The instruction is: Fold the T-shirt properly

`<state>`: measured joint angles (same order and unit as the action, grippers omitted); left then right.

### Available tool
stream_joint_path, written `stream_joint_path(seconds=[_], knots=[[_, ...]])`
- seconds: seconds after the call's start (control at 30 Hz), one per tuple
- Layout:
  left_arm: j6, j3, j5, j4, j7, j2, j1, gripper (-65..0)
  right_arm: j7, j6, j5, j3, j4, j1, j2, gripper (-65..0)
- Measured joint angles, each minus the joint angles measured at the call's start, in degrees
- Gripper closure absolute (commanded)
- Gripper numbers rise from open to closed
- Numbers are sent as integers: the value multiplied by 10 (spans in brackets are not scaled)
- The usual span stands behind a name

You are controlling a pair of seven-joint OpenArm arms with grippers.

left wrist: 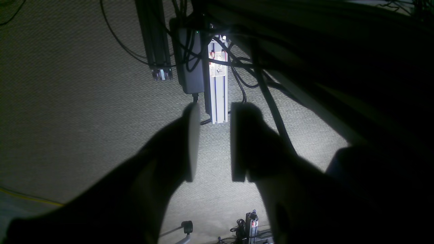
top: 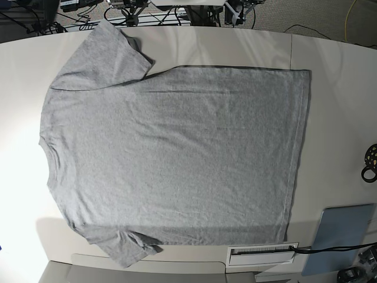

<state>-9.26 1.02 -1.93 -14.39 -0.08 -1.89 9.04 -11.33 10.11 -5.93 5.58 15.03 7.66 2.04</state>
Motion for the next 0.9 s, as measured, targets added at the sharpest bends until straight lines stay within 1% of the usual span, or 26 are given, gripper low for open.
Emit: stream_joint_path(seconds=[0.1, 0.37, 0.6, 0.9], knots=[[0, 0, 10, 0, 0, 0, 0, -177, 0, 0, 0, 0, 0, 0, 0, -142], [0, 0, 10, 0, 0, 0, 0, -177, 7, 0, 0, 0, 0, 0, 0, -142], [0, 0, 10, -1, 2, 0, 0, -177, 7, 0, -43, 0, 0, 0, 0, -142], [0, 0, 10, -1, 2, 0, 0, -177, 7, 0, -43, 0, 0, 0, 0, -142]])
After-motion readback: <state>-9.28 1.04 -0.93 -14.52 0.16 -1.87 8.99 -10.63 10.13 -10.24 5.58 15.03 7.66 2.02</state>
